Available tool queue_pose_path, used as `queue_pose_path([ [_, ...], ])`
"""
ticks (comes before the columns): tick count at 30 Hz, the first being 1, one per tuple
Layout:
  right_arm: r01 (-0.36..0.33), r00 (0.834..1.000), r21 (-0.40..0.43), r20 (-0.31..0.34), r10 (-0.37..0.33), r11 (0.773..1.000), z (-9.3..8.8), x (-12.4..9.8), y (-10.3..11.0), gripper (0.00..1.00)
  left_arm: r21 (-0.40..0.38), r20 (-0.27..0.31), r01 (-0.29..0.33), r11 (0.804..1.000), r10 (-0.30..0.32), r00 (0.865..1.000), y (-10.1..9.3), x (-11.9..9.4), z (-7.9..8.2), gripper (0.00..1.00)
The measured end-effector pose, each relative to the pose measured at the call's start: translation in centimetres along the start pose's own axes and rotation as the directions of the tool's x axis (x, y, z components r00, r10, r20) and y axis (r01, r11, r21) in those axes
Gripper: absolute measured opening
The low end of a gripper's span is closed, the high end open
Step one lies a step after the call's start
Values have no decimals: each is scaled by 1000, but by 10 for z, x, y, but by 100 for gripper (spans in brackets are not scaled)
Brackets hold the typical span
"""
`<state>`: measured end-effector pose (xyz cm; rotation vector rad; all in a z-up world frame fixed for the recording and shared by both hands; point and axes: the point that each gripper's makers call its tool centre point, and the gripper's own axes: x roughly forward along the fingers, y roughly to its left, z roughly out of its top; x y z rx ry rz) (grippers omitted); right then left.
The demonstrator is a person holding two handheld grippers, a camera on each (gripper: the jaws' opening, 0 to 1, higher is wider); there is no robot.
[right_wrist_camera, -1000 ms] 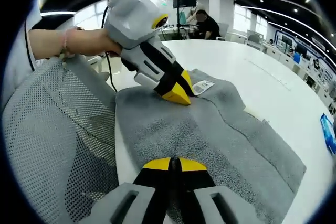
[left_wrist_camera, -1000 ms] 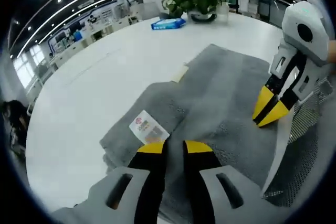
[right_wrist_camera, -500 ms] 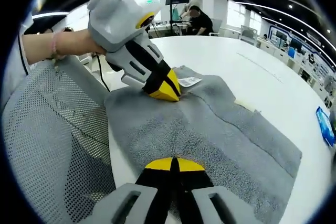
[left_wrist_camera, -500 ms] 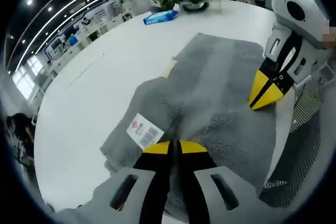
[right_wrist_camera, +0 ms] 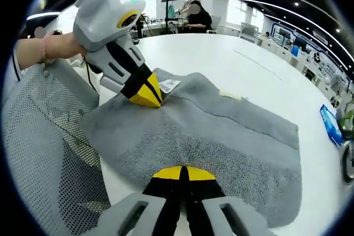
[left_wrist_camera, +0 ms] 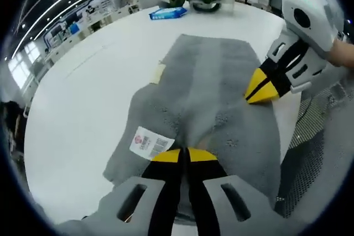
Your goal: Open the folded towel by lifting each exposed corner and separating the folded layers until the towel lies flat within the target outline without major curled edges
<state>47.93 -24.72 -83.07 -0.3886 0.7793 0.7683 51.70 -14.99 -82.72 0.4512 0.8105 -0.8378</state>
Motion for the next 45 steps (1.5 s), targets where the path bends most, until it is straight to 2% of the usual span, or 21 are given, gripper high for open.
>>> queue_pose_path([
  [7,86,996,-4,-22,-86,996,-6,-4,-20,0,-16,-7,62,998,-62,998,-18,1,2,2],
  [22,175,984,1,-34,-175,985,-8,-2,-49,0,-15,-3,219,976,-219,976,-60,5,7,1],
  [29,202,979,-6,-33,-202,979,-4,2,-62,0,-18,-1,250,968,-250,968,-72,8,12,1],
  [31,208,978,-1,-30,-208,978,-4,3,-65,0,-50,-7,246,968,-246,969,-74,9,14,1],
  [35,235,972,-15,-24,-235,972,-2,3,-70,0,-47,-15,226,973,-227,974,-77,12,17,1],
  [41,259,966,-29,-6,-259,965,1,7,-76,0,-59,22,225,973,-224,974,-76,12,19,1],
  [45,265,964,3,15,-265,964,1,6,-76,0,-145,55,268,953,-263,963,-74,10,18,2],
])
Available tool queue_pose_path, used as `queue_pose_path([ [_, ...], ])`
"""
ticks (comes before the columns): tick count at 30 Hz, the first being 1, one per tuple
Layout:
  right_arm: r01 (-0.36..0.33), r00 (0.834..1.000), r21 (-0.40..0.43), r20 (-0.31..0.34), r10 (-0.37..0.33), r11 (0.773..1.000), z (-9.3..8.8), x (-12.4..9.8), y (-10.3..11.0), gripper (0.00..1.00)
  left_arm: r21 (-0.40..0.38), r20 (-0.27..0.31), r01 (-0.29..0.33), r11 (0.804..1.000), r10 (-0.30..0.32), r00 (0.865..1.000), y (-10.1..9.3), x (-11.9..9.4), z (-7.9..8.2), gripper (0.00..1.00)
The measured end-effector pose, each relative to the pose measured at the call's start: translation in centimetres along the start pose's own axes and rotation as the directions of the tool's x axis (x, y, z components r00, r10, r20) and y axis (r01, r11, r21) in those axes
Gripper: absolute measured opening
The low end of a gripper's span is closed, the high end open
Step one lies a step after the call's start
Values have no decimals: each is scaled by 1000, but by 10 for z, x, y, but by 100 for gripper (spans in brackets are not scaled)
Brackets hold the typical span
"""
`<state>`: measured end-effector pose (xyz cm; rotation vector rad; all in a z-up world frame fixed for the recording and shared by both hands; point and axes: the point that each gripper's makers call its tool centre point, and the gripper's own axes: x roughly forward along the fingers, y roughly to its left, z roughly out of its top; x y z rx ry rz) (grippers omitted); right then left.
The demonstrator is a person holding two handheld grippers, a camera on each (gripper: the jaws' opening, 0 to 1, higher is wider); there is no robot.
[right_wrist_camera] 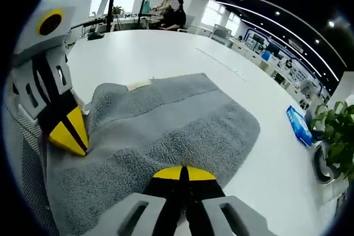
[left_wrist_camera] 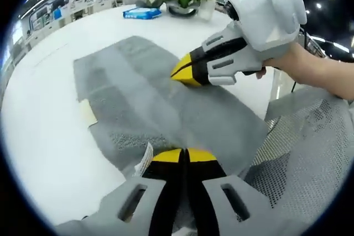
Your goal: Open the folded towel by lifting each exposed corner and separating the folded layers until the towel lies flat within the target outline without major curled edges
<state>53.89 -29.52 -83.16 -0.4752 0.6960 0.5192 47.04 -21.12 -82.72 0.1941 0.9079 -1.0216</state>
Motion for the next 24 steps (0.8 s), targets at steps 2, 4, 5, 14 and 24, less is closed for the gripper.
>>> queue_pose_path([
  [2,-6,1000,11,5,6,1000,1,0,0,0,-39,6,18,999,-17,1000,2,1,0,2],
  [4,-8,1000,21,12,7,1000,1,0,-1,0,-46,5,26,999,-26,1000,2,0,1,2],
  [5,-7,1000,44,25,6,999,1,0,-1,0,-61,8,33,998,-33,999,1,-2,2,2],
  [14,-107,952,276,305,19,955,58,-36,-7,7,-368,414,-13,930,176,893,68,-62,69,5],
  [24,-137,963,274,261,63,952,51,-41,15,7,-449,141,-179,875,267,953,92,-34,12,5],
])
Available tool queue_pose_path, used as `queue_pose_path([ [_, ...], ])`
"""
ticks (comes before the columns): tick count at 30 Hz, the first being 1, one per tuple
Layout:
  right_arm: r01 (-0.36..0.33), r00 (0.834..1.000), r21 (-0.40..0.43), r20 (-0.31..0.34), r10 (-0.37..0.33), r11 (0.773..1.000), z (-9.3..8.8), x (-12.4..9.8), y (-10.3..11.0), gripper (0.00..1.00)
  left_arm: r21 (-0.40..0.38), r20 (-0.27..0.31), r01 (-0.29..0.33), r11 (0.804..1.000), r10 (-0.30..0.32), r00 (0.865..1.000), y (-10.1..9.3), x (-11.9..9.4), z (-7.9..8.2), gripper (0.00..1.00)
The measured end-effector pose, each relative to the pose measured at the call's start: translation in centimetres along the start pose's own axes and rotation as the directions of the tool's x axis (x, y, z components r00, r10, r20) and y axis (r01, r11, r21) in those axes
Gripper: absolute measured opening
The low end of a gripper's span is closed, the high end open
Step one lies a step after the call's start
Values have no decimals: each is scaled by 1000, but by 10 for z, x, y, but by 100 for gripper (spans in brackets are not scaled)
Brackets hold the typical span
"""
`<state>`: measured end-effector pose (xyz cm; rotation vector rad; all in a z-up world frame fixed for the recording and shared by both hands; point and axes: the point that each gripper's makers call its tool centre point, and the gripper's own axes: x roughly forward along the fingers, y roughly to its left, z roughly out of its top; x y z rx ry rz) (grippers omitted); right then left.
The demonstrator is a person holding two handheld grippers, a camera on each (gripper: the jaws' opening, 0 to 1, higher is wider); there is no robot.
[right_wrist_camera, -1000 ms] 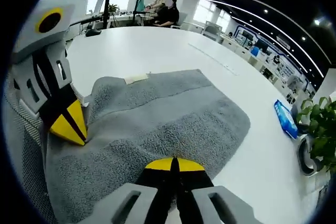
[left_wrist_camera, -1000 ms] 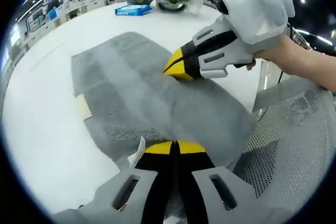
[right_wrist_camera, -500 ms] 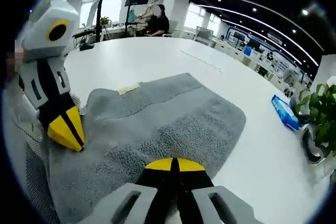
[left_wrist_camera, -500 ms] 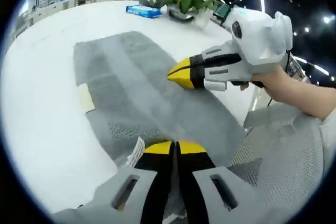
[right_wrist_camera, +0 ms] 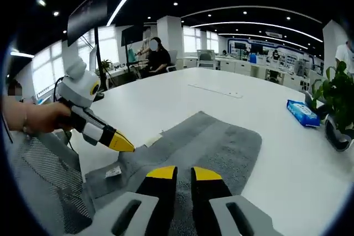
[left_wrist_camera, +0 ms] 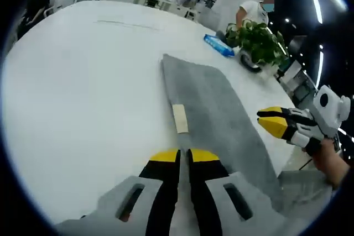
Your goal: Open the folded towel by lifting each exposed corner and separating the folded layers until the towel lies flat within the target outline without major curled edges
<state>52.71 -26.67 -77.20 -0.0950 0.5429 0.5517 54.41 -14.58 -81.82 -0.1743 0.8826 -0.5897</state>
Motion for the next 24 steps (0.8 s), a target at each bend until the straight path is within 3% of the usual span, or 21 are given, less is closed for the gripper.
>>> queue_pose_path([
  [2,-6,1000,1,-5,6,1000,-1,0,1,7,2,7,25,1000,-25,1000,-4,0,1,3],
  [3,-8,1000,7,-2,8,1000,-1,1,1,7,-41,15,56,998,-56,998,-10,-1,3,3],
  [8,-21,1000,23,-11,22,1000,-3,2,4,7,-49,16,64,997,-63,998,-11,-2,4,0],
  [12,-38,999,31,-8,39,999,-2,3,8,6,89,85,49,995,-57,995,-18,-8,21,0],
  [16,-75,997,87,9,74,993,1,4,13,6,249,118,43,968,-74,990,-37,-9,27,0],
  [18,-76,997,100,6,75,992,0,4,13,6,342,118,30,939,-74,990,-45,-8,26,0],
  [20,-85,996,122,17,83,989,2,4,14,7,464,110,19,886,-79,991,-57,-6,23,0],
  [22,-106,994,171,32,102,980,3,5,17,7,565,98,8,825,-76,992,-68,-2,18,0],
  [24,-121,993,212,34,116,970,2,6,20,7,659,72,-3,752,-58,996,-75,3,10,0],
])
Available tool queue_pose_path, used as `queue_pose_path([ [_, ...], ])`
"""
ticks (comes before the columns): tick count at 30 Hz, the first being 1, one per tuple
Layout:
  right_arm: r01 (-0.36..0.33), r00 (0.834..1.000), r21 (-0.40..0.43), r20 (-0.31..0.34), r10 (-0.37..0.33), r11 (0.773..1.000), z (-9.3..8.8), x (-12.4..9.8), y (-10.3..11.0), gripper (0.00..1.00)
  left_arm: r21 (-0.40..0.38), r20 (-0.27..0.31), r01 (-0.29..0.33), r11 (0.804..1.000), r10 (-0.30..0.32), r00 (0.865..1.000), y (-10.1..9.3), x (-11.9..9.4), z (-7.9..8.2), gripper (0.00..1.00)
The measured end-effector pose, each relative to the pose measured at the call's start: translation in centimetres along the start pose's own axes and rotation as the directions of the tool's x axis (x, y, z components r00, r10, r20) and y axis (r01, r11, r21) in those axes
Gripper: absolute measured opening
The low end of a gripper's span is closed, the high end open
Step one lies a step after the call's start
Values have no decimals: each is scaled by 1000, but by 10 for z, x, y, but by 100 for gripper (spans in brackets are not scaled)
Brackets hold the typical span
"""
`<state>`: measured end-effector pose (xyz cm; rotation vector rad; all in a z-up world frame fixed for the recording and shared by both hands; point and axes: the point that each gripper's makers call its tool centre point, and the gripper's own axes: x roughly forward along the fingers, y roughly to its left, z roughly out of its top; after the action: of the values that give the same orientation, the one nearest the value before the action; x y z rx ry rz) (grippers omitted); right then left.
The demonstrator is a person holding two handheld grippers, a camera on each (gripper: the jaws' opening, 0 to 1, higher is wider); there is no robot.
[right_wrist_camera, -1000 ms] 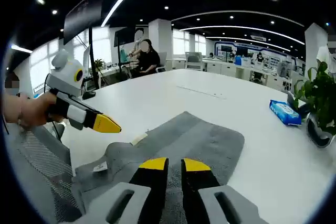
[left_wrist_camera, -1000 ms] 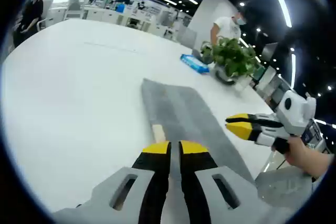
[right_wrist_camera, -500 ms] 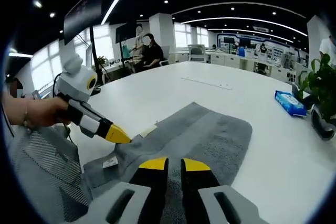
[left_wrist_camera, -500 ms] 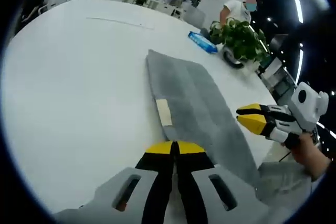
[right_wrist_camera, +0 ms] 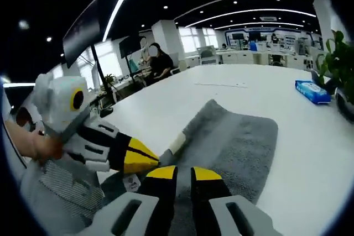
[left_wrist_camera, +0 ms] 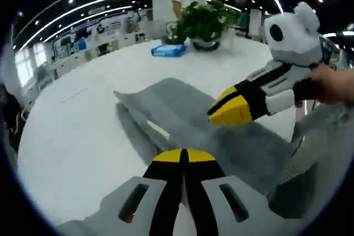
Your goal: Open the folded towel by lifting each exposed corner and separating the folded layers until the towel lies flat within the target outline without major curled edges
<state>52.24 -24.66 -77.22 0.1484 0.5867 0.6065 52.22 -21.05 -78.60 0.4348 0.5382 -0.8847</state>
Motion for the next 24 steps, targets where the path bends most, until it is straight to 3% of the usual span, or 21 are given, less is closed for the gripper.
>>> queue_pose_path([
  [2,-2,1000,37,1,2,999,-1,2,0,7,154,-22,-5,988,8,1000,-8,4,-2,0],
  [4,-8,1000,82,2,7,997,-3,6,-1,8,278,-25,-6,961,13,1000,-15,6,-1,0],
  [7,-21,1000,183,4,21,983,-7,13,0,8,344,-42,1,939,14,999,-22,9,-5,0],
  [10,-48,999,289,11,47,956,-10,21,2,8,435,-46,-4,900,26,999,-24,10,-6,0],
  [13,-18,999,251,-22,24,968,-18,27,-1,8,454,-51,3,891,23,998,-27,11,-9,0],
  [21,9,999,234,-50,3,972,-24,29,-6,0,513,-42,17,858,6,999,-30,12,-8,1],
  [23,10,999,231,-53,2,973,-25,29,-7,0,486,-10,29,874,-27,1000,-30,11,-3,2],
  [24,12,999,230,-50,0,973,-24,27,-9,0,422,34,17,906,-35,999,-27,8,6,2],
])
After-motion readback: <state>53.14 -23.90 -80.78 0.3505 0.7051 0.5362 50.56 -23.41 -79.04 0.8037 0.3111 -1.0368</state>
